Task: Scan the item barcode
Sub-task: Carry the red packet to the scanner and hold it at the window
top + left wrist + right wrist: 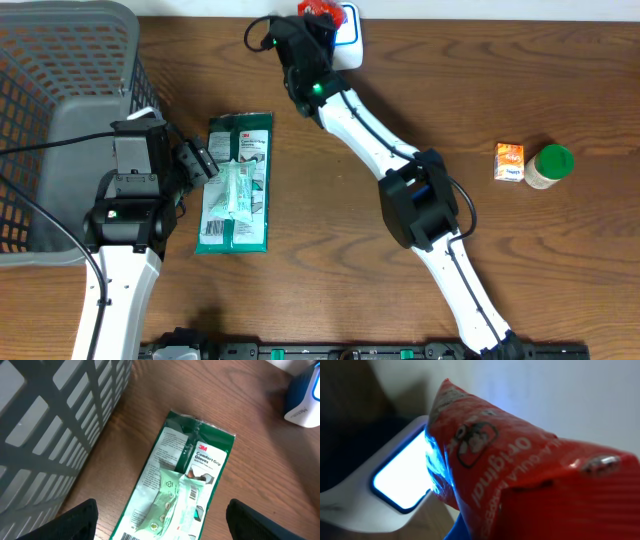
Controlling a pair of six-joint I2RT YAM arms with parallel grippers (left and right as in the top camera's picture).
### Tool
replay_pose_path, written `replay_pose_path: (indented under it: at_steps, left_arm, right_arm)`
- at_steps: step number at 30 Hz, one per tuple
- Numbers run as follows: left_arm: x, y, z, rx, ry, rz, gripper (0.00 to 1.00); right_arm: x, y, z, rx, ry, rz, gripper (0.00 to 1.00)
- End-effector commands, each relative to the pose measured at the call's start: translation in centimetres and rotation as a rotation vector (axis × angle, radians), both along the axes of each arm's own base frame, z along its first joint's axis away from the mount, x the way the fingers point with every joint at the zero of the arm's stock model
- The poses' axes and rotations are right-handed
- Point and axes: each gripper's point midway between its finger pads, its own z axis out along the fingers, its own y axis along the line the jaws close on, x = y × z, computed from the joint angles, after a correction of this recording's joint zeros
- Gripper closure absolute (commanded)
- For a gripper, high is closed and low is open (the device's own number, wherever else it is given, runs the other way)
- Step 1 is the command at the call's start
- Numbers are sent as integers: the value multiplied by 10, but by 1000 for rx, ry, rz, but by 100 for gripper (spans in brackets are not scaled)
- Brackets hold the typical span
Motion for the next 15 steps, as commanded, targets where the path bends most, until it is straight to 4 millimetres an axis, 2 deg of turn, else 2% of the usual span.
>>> replay_pose_path:
  at_steps: [1, 11, 14, 15]
  left_arm:
    - [1, 4, 4, 11, -7, 12, 17]
    - [1, 4, 4, 11, -7, 12, 18]
    - [1, 4, 4, 11, -7, 12, 18]
    - [1, 4, 4, 11, -7, 12, 17]
  right_arm:
    - [-5, 1, -19, -51, 39, -18, 99]
    - [-8, -5, -26, -41, 53, -52, 99]
    - [-9, -7, -16, -23, 34, -70, 99]
    - [-10, -10, 0, 18, 4, -89, 99]
